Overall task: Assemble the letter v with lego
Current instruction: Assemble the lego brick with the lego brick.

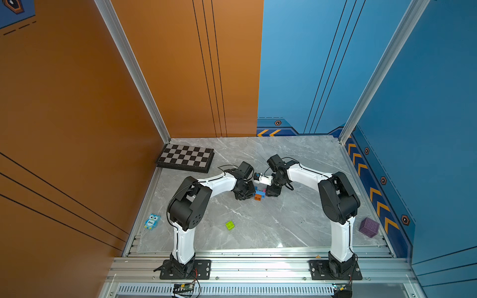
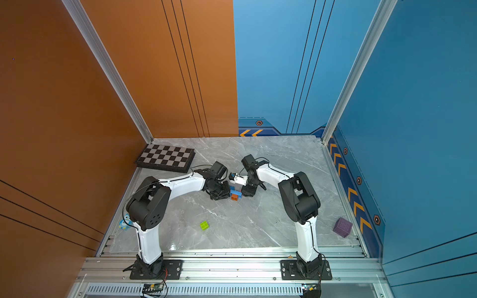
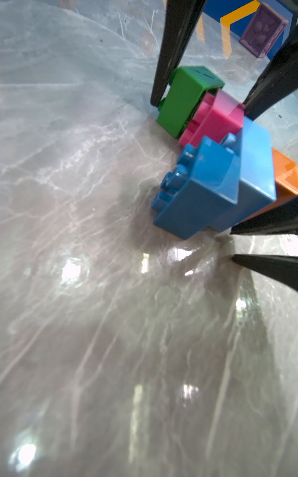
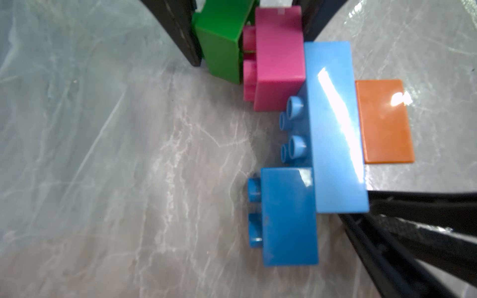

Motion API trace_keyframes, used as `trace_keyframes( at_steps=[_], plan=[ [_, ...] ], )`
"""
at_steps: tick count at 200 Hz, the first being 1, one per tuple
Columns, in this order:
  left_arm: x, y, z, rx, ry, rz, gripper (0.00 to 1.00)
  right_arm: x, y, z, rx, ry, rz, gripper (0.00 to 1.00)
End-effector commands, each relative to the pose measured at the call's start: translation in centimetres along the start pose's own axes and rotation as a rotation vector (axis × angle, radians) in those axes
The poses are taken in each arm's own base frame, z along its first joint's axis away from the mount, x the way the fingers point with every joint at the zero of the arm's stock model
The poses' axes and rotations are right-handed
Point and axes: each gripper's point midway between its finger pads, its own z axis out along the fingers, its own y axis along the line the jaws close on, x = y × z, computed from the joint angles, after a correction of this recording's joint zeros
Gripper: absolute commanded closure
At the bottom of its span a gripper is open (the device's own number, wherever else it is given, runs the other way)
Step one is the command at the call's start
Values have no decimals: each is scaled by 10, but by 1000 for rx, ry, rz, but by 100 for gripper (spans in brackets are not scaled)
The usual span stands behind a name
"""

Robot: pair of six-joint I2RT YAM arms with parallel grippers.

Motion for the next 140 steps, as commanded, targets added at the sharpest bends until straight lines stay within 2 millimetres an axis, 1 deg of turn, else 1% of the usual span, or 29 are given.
trace_keyframes(
  at_steps=[1, 44, 140],
  plan=[
    [1, 6, 0, -29, -3, 5, 82, -5, 5, -2, -22, -13, -21, 45],
    [-2, 7, 1, -30, -6, 2, 82, -8, 9, -3, -42, -26, -43, 48],
    [-6, 10, 2, -33, -5, -7, 82, -6, 19, -1, -77, -2, -75, 50]
  ],
)
